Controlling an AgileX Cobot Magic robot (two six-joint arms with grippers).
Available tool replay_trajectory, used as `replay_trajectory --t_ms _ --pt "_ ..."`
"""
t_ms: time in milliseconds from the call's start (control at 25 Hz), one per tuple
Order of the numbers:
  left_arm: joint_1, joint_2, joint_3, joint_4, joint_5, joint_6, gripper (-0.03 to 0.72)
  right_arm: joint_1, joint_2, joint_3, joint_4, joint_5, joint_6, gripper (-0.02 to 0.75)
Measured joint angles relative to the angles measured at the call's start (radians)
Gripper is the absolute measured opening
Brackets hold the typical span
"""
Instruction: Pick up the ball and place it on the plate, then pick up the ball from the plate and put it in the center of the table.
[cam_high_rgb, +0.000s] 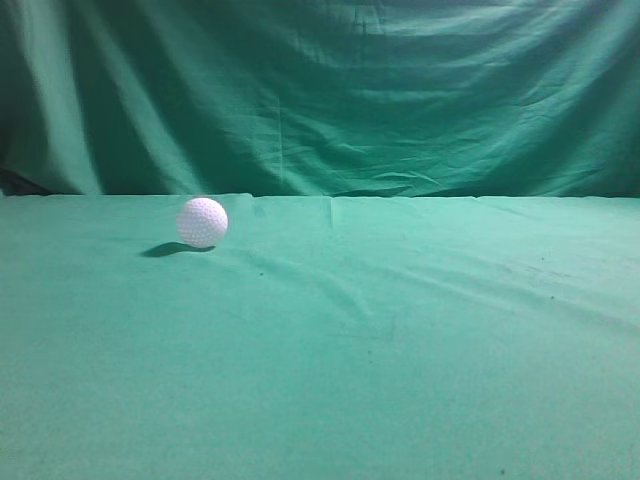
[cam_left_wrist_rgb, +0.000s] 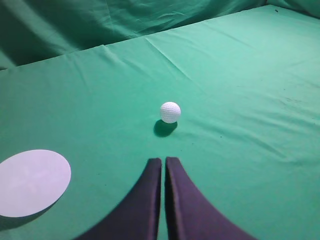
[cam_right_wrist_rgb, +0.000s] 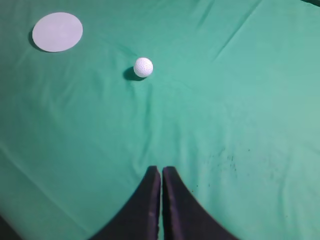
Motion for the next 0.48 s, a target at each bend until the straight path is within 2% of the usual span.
replay_trajectory --t_ms 280,480 --pt "0.0 0.0 0.004 0.01 0.007 0.0 0.0 0.0 -0.233 0.385 -0.037 -0.228 -0.008 0.0" --pt "0.0 0.0 0.092 0.011 -0.04 0.0 0.0 0.0 -0.289 0.579 -0.043 -0.401 0.079 0.0"
